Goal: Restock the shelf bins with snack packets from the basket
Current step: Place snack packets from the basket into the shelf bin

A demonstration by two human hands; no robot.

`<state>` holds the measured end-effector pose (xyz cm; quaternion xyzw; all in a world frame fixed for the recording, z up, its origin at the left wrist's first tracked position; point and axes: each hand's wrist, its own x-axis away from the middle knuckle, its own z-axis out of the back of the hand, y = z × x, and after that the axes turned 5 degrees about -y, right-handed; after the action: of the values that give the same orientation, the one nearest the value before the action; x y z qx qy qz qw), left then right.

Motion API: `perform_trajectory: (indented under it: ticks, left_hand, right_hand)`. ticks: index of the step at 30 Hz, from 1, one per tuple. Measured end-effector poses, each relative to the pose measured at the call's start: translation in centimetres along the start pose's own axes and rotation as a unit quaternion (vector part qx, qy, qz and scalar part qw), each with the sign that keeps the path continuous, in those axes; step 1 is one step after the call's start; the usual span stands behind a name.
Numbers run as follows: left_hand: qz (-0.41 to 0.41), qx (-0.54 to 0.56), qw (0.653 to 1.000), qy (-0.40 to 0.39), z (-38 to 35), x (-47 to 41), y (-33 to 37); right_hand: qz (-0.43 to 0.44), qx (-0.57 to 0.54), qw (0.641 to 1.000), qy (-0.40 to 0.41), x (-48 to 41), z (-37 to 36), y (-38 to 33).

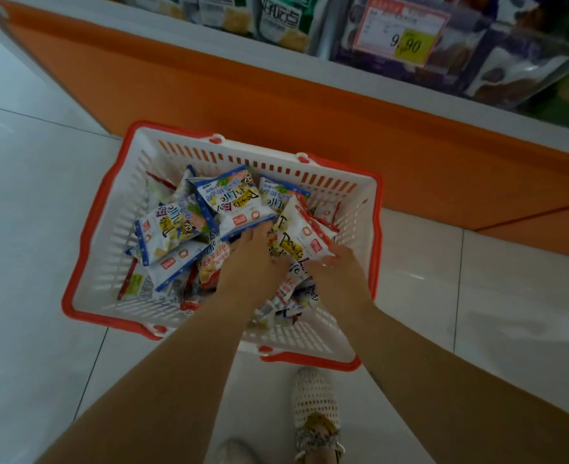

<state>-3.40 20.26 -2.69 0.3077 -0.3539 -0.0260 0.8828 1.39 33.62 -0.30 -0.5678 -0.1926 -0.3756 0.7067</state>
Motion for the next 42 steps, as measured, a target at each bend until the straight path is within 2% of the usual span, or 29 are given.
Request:
perform_trajectory:
  ticks: [3,6,11,20,22,26,33,37,42]
  left_hand:
    - [0.010,0.015,0.999,-0.050,-0.5,-0.9,0.0]
    - [0.028,0.023,0.999,-0.040,-0.2,-0.7,0.0]
    - [0.023,0.170,0.985,-0.028,4.8,4.0,2.4]
    - [-0.023,0.293,0.955,0.045,22.5,18.5,12.3]
    - [-0.042,0.299,0.952,0.055,25.6,20.8,14.4]
    - [-0.093,0.294,0.949,0.065,32.7,25.2,18.3]
    - [-0.187,0.250,0.949,0.041,41.3,29.3,21.4]
    - [-0.208,0.248,0.946,0.022,45.3,28.1,23.2]
    - [-0.254,0.265,0.929,0.043,49.0,23.6,26.3]
  right_hand:
    - [-0.043,-0.080,0.996,0.008,-1.1,-0.7,-0.7]
    - [-0.074,-0.127,0.989,-0.019,-0.5,-0.5,-2.1]
    - [-0.040,-0.120,0.991,-0.040,3.9,1.5,-7.3]
    - [0.077,-0.080,0.990,-0.091,17.9,3.7,-24.9]
    - [0.086,-0.062,0.990,-0.091,20.8,4.3,-28.5]
    - [0.162,-0.027,0.984,-0.073,26.4,4.9,-35.0]
    - [0.234,-0.019,0.970,-0.059,32.3,3.6,-42.0]
    - [0.265,0.009,0.964,-0.030,32.7,4.6,-46.4]
    - [0.321,0.002,0.947,-0.029,29.2,5.9,-51.7]
